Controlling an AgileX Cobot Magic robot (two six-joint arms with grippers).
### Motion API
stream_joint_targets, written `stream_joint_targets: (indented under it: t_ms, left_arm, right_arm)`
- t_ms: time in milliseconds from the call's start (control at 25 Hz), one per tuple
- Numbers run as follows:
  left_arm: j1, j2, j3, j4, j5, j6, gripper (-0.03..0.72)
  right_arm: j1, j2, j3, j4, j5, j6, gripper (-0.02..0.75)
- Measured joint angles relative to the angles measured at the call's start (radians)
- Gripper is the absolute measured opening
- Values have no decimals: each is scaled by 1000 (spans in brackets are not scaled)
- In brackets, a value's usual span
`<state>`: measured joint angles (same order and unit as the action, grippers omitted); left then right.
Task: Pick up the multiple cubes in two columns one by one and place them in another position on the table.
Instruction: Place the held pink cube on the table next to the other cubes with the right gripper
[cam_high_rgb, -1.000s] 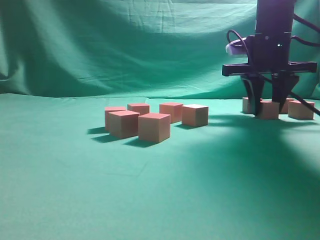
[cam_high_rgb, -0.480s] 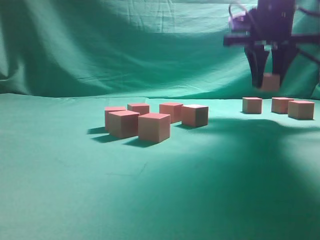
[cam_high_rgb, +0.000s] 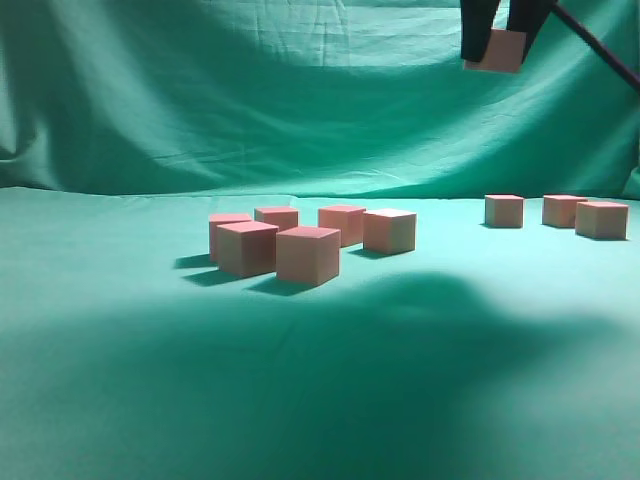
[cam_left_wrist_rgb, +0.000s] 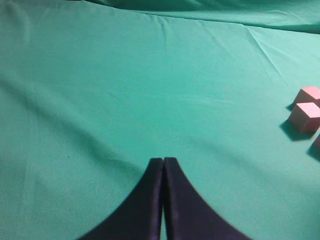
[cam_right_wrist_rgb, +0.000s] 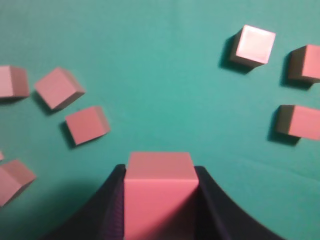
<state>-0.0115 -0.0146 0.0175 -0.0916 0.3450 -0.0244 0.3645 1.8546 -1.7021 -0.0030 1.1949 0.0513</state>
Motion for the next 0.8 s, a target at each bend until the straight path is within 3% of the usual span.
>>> stream_joint_targets:
  t_ms: [400, 800]
  left_arm:
    - [0, 0, 0, 0, 0, 0, 0]
    - [0, 0, 0, 0, 0, 0, 0]
  right_arm:
    - [210, -195, 354, 42, -192, -27, 261]
    - [302, -222, 567, 169, -325, -100, 261]
